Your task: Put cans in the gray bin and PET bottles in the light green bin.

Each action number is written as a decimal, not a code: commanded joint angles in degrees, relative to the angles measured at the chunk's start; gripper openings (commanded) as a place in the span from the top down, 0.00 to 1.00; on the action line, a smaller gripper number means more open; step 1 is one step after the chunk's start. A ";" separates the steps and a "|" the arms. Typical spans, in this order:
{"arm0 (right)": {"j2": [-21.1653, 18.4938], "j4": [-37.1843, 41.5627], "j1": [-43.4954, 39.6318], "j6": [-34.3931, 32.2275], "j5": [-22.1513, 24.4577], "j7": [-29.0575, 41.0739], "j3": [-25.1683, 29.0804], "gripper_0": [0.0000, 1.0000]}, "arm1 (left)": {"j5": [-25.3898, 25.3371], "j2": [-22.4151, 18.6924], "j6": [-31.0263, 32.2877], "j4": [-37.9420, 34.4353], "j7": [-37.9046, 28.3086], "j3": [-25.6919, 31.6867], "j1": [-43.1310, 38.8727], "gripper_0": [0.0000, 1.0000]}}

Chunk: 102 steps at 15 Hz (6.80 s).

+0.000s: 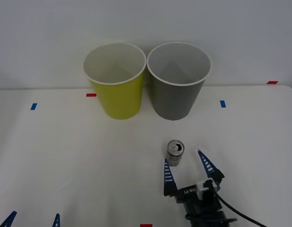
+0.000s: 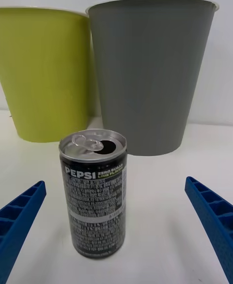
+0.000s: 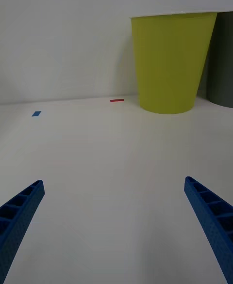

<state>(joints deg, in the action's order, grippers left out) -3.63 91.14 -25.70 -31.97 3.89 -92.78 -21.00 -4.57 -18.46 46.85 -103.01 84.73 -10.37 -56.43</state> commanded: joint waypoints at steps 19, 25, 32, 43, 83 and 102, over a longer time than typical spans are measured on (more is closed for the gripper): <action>2.66 -2.90 6.98 5.16 -0.38 -0.30 1.14 0.90 | 0.00 0.00 0.00 0.00 0.00 0.00 0.00 0.00; 2.75 -2.90 6.98 5.25 -0.73 0.23 1.22 0.95 | 0.00 0.00 0.00 0.00 0.00 0.00 0.00 0.00; 0.73 15.03 6.63 28.36 -0.82 0.58 1.22 0.97 | 0.00 0.00 0.00 0.00 0.00 0.00 0.00 0.00; -1.29 49.22 6.81 75.03 -2.66 1.28 0.61 0.99 | 0.00 0.00 0.00 0.00 0.00 0.00 0.00 0.00; -6.30 15.65 56.99 71.34 -19.80 -0.74 18.01 1.00 | 0.00 0.00 0.00 0.00 0.00 0.00 0.00 0.00; -4.46 19.17 55.59 68.18 -18.48 -4.52 17.66 0.36 | 0.00 0.00 0.00 0.00 0.00 0.00 0.00 0.00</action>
<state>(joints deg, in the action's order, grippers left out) -8.07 108.29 31.05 36.21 -14.94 -97.11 -3.39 -4.57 -18.46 46.85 -103.01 84.73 -10.37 -56.43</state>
